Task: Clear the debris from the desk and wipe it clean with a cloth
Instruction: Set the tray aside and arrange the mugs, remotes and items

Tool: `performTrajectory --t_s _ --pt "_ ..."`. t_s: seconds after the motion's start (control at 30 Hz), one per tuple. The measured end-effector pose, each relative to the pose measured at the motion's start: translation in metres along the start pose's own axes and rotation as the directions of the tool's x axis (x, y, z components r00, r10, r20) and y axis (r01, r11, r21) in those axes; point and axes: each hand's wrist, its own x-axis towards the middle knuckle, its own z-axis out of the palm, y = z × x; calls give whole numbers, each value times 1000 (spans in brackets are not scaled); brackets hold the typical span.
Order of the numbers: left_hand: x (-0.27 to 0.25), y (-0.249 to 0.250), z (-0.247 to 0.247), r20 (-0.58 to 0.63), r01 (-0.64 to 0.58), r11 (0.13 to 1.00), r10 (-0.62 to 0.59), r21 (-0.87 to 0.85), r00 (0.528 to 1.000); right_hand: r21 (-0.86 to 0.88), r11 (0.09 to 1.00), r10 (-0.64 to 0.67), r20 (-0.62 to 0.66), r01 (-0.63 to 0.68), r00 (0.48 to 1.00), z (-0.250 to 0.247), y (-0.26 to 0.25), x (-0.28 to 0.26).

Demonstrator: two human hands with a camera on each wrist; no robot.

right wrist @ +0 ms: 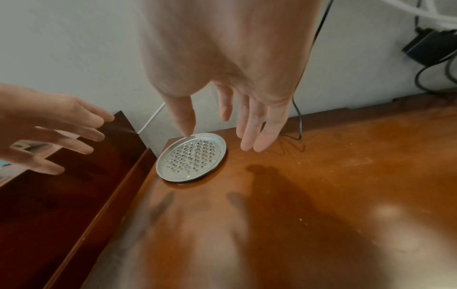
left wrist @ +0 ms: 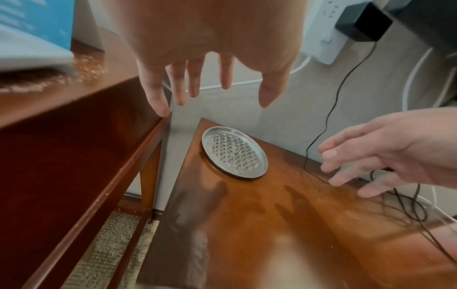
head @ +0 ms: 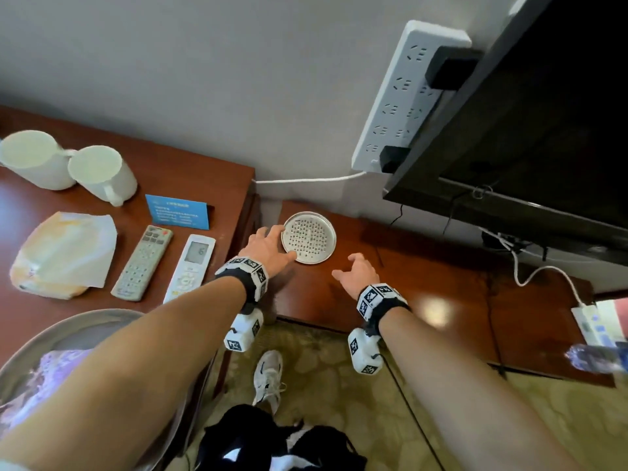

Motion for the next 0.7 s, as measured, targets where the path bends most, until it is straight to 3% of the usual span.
performTrajectory --t_s 0.33,0.5,0.7 --pt "84 -10 45 111 110 953 -82 -283 990 165 973 148 89 -161 985 37 -13 86" --pt "94 -9 43 161 150 955 -111 -256 981 232 946 212 89 -227 973 41 -16 107" --pt "103 -6 45 164 149 959 -112 -240 980 283 935 206 64 -216 976 54 -15 131"
